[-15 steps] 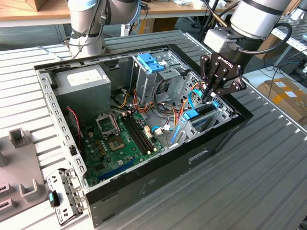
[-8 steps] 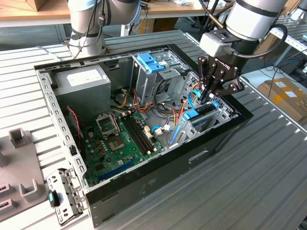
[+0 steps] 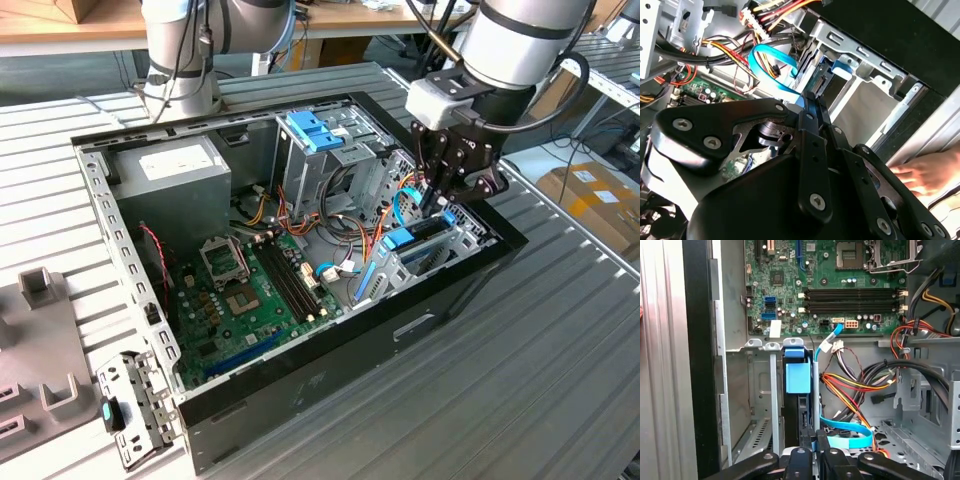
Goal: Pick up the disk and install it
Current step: 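Insert the first disk wire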
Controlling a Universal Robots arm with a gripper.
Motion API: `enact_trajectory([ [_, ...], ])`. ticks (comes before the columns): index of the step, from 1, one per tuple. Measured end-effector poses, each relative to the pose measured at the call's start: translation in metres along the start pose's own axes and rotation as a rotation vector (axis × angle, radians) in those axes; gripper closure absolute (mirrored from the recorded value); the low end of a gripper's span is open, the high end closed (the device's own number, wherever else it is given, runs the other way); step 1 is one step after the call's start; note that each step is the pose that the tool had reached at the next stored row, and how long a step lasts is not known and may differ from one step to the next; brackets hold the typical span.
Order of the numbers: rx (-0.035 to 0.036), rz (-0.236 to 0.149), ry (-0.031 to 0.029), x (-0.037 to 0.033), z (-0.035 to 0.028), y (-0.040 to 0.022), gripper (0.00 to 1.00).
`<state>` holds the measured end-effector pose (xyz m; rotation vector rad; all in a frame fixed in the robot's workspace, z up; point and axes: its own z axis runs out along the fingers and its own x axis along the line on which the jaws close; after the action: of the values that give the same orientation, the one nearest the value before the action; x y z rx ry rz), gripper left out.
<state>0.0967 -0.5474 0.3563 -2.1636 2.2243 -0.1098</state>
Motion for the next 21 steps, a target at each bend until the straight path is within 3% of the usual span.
enact_trajectory([
  [3,0.0032,0.0,-0.0002,0.0005,-0.0001,0.0022,0.84],
  [8,0.0033,0.0,-0.0002,0.0006,-0.0002,0.0027,0.84],
  [16,0.0033,0.0,-0.0018,0.0024,0.0011,0.0084,0.84],
  [18,0.0032,0.001,-0.006,0.0024,0.0015,0.0085,0.84],
  [20,0.0034,0.0,-0.0151,0.0025,0.0017,0.0085,0.84],
  [21,0.0033,0.0,-0.0154,0.0024,0.0017,0.0085,0.84],
])
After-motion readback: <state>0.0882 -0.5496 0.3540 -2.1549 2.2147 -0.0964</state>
